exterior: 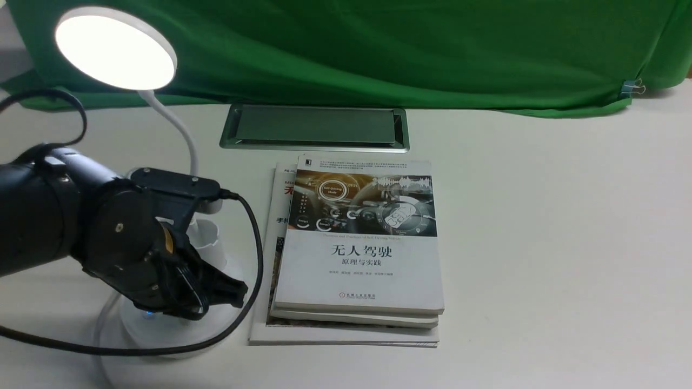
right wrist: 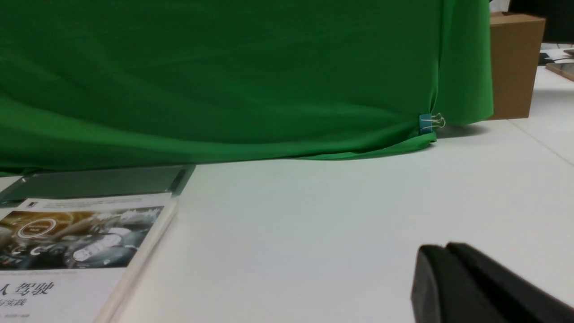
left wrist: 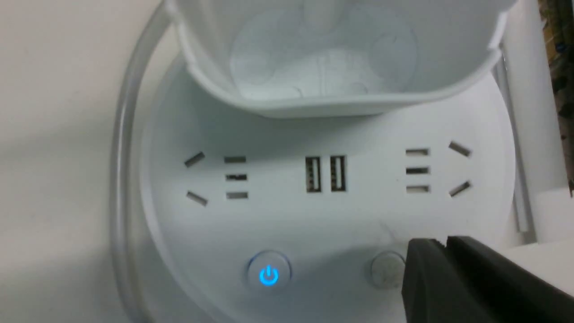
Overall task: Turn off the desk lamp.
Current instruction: Use the left arm to press the button switch on the lamp holder
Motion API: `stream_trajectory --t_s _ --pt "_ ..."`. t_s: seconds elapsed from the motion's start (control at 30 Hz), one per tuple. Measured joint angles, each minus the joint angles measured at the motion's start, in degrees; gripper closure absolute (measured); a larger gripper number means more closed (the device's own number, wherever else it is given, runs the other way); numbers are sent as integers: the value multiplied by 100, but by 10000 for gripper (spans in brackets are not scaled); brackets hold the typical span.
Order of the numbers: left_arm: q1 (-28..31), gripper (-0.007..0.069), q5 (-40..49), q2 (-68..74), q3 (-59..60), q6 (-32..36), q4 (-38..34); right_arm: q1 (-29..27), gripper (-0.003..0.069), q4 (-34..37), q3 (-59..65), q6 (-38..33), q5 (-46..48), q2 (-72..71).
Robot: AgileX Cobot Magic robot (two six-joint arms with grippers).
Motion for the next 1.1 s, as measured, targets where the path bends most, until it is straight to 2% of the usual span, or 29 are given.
stream_trajectory --t_s 0.23,0.8,1.1 --pt "0 606 -3 365 -7 22 -111 0 622 0 0 0 0 0" --pt "0 606 38 -110 5 62 -140 0 622 0 0 0 0 0" --pt "0 606 -211 185 215 62 -300 0 622 0 0 0 0 0"
